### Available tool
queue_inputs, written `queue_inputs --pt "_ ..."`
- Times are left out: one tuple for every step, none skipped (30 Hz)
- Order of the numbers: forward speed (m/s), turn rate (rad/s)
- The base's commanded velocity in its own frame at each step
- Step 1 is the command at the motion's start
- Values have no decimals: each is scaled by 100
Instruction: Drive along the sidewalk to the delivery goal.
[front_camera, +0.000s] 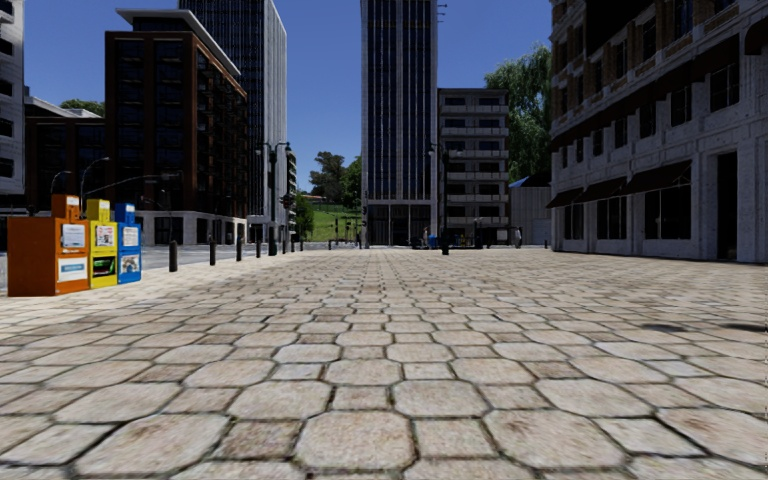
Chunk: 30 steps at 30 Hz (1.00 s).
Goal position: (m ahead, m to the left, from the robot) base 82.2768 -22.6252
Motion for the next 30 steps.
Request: queue_inputs --pt "200 0" --pt "200 0" --pt "200 0" --pt "200 0" --pt "200 0" --pt "200 0" --pt "200 0" --pt "200 0" --pt "200 0" --pt "200 0" --pt "200 0" --pt "200 0" --pt "200 0" --pt "200 0" --pt "200 0" --pt "200 0" --pt "200 0" --pt "200 0" --pt "200 0" --pt "200 0" --pt "200 0" --pt "200 0" --pt "200 0" --pt "200 0" --pt "200 0" --pt "200 0" --pt "200 0" --pt "200 0" --pt "200 0" --pt "200 0"
